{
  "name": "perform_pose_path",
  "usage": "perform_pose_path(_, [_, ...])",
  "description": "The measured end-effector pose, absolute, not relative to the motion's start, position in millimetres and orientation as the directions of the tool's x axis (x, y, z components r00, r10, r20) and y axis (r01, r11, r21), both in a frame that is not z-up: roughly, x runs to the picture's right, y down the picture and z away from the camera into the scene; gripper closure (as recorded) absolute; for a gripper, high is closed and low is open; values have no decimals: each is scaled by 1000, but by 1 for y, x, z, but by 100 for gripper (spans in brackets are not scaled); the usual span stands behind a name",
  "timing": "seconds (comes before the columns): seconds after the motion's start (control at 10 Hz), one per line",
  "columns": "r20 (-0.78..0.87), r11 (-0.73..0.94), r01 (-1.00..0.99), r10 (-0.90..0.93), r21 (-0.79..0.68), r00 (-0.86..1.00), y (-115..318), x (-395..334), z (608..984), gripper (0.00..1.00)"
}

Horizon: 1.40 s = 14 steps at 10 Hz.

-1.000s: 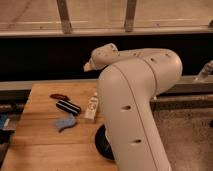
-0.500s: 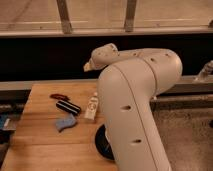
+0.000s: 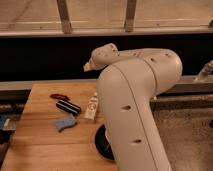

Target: Stand the bottle upright

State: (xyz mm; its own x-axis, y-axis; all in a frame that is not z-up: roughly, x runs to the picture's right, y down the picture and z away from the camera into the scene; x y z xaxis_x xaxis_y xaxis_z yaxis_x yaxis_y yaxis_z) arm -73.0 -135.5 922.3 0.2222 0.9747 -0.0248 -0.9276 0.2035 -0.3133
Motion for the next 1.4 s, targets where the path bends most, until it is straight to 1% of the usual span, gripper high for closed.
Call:
perform_pose_path(0.3, [-30, 206, -928, 974, -310, 226, -135, -72, 922, 36])
perform_pose_path(0.6, [-136, 257, -935, 946, -243, 295, -119, -84, 918, 36])
perform_pose_path(0.9, [-207, 229, -956, 942, -184, 265, -95, -65, 919, 36])
perform_pose_path(1.4, [-306, 149, -973, 931, -177, 199, -35, -45, 929, 36])
